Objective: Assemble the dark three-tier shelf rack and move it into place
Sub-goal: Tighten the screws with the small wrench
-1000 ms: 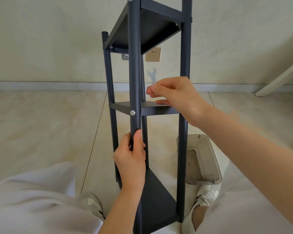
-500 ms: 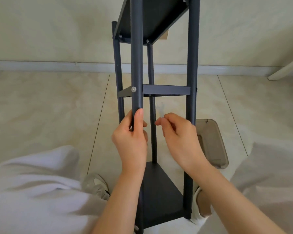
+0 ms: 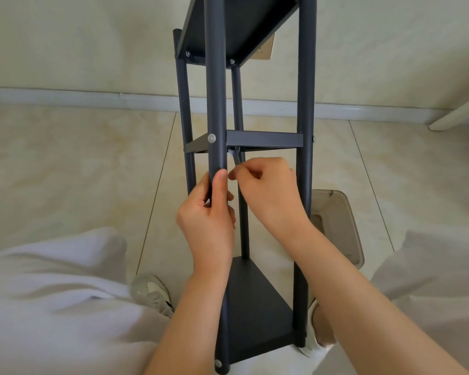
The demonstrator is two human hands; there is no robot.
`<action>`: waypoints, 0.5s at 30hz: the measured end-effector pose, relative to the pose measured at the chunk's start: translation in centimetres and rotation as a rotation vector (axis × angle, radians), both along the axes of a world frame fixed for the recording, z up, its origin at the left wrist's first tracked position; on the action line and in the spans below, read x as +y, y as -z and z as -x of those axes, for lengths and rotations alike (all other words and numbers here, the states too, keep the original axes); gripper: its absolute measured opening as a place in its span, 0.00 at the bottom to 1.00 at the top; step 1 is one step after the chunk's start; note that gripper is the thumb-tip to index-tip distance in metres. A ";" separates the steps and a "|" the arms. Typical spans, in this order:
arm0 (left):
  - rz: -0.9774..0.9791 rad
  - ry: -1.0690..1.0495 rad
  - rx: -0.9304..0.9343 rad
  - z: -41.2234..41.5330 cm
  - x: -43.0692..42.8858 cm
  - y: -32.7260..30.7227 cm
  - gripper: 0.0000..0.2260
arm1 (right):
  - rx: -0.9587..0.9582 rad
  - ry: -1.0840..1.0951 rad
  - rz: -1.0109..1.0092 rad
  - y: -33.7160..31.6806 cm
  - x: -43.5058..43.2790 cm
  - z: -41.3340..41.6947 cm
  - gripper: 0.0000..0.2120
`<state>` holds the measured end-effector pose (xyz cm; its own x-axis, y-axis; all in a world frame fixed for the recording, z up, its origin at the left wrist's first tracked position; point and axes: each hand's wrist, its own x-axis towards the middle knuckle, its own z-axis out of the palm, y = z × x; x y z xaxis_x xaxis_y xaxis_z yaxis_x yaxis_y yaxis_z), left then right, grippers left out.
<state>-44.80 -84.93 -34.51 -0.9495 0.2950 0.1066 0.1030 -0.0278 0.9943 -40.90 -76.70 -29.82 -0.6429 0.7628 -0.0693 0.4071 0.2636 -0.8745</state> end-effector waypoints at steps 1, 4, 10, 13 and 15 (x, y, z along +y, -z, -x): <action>0.010 -0.001 0.008 0.0 0.0 0.0 0.15 | 0.003 -0.003 0.000 -0.1 0.1 0.1 0.13; 0.023 -0.002 0.026 0.1 0.0 0.0 0.14 | 0.000 -0.039 -0.025 -0.1 0.4 0.3 0.12; 0.024 0.001 0.036 -0.1 -0.2 -0.1 0.14 | 0.036 -0.046 -0.079 0.2 0.7 -0.2 0.11; 0.036 0.004 0.043 -0.1 -0.3 -0.1 0.15 | 0.032 -0.056 -0.115 0.0 0.7 -0.2 0.10; 0.034 0.004 0.037 -0.1 -0.3 -0.1 0.15 | 0.033 -0.052 -0.126 -0.1 0.8 0.0 0.10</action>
<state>-44.70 -85.25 -34.43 -0.9440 0.3026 0.1315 0.1397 0.0055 0.9902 -40.94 -75.93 -29.69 -0.6818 0.7301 0.0471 0.3615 0.3921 -0.8459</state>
